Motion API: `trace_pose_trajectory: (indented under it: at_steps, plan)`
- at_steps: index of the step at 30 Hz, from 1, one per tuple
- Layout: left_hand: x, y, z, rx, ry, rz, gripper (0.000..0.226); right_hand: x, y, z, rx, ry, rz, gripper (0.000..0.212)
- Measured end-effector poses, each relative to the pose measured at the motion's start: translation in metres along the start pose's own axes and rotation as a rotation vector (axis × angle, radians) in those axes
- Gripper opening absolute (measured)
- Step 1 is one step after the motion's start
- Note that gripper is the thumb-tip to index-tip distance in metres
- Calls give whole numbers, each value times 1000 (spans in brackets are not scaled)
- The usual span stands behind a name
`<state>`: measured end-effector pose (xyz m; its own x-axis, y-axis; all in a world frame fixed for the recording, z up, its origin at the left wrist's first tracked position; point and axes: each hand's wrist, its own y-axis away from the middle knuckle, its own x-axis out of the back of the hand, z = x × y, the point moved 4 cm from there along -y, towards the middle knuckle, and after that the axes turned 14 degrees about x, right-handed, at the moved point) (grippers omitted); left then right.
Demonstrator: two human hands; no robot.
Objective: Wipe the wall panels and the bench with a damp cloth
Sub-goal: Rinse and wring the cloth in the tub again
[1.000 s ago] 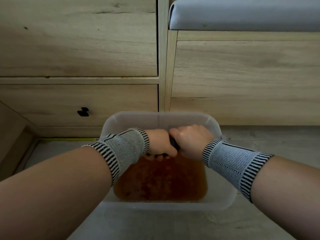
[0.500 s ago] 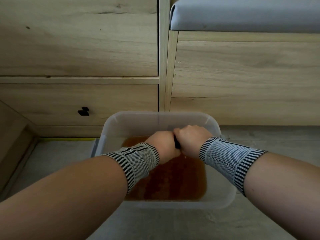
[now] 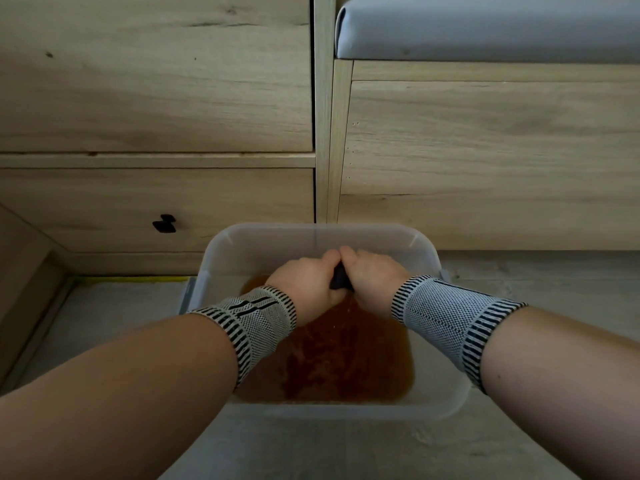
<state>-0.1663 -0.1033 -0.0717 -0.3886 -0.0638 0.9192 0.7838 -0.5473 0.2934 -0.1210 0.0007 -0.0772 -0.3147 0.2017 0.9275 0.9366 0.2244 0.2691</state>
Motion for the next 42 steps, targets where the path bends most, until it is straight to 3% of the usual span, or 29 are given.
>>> trace_pose_trajectory:
  at_steps: [3, 6, 8, 11, 13, 15, 22, 26, 28, 31, 33, 39, 42]
  plan:
    - [-1, 0, -9, -18, 75, 3, 46, 3, 2, 2, -6, -179, 94, 70]
    - [-3, -7, -17, 159, 483, -81, 34, 12, 11, 7, 17, -177, 294, 86]
    - [-4, -11, -21, 339, 846, -241, 29, 11, 16, 5, 71, -67, 346, 85]
    - [-4, -4, -11, 521, 1240, -678, 27, 9, 18, -2, 193, 18, 437, 89]
    - [2, 6, 1, 521, 1315, -959, 30, 14, 17, -1, 261, 32, 552, 89]
    - [9, 11, 5, 493, 1329, -1108, 32, 23, 17, -2, 332, 63, 621, 88]
    - [14, 14, -7, 433, 1194, -1230, 36, 32, 19, -13, 420, 36, 581, 104]
    - [14, 14, -7, 416, 1212, -1228, 30, 39, 13, -14, 192, 133, 456, 100]
    - [18, 11, -4, 409, 1179, -1190, 24, 44, 12, -9, 63, 190, 345, 81]
    - [21, 9, 1, 372, 958, -1079, 17, 48, 13, -11, 60, 286, 273, 40]
    - [19, 8, 4, 359, 787, -972, 19, 45, 15, -10, 61, 312, 224, 26]
    - [18, -1, 23, 189, 165, -522, 19, 38, 19, -4, 21, 319, 95, 30]
    - [14, -4, 31, 120, 61, -335, 18, 38, 20, -3, -22, 309, 66, 25]
